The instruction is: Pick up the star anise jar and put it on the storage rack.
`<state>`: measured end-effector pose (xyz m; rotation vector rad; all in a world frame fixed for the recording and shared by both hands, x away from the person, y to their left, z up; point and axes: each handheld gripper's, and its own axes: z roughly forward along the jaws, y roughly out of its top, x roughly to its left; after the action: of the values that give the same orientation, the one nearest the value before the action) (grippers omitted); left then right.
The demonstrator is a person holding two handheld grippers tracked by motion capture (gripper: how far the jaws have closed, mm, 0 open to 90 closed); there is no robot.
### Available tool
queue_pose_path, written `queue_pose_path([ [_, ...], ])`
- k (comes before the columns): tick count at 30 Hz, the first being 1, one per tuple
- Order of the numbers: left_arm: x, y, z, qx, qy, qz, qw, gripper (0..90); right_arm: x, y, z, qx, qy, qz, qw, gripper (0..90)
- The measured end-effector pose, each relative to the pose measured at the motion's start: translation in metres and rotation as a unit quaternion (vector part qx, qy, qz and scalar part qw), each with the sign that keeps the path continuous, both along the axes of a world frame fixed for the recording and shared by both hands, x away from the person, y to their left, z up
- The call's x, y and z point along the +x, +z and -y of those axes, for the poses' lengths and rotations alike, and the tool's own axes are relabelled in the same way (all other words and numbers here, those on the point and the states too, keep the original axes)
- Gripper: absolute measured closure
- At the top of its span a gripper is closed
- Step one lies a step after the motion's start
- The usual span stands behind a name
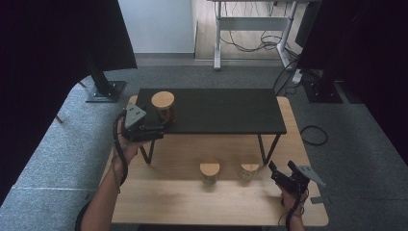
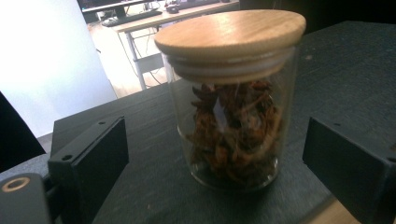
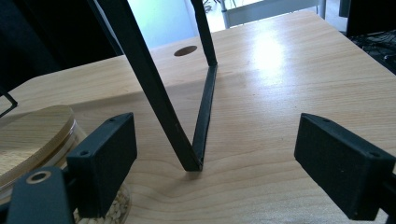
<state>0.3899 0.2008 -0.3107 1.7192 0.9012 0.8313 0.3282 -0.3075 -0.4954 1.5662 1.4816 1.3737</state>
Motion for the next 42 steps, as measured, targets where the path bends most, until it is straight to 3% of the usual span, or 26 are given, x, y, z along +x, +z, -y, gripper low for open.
queue_pose_path([
  [11, -0.037, -0.008, -0.011, -0.014, -0.007, 0.010, 0.9998, 6.5, 0.002, 0.000, -0.001, -0.004, -0.001, -0.005, 1.0000, 12.6],
  [20, -0.078, -0.043, -0.024, -0.038, -0.025, 0.001, 0.9990, 7.0, 0.003, 0.000, -0.001, -0.001, 0.001, -0.006, 1.0000, 12.7],
  [26, -0.089, -0.080, -0.041, -0.063, -0.021, -0.026, 0.9975, 7.3, 0.003, 0.000, -0.001, -0.006, 0.003, -0.007, 1.0000, 12.7],
  [33, -0.101, -0.109, -0.054, -0.099, -0.039, -0.052, 0.9930, 8.4, 0.003, 0.000, -0.001, -0.005, 0.001, -0.007, 1.0000, 12.7],
  [42, -0.106, -0.149, -0.043, -0.090, -0.062, -0.108, 0.9882, 8.9, 0.003, 0.000, -0.002, -0.008, 0.001, -0.007, 0.9999, 12.7],
])
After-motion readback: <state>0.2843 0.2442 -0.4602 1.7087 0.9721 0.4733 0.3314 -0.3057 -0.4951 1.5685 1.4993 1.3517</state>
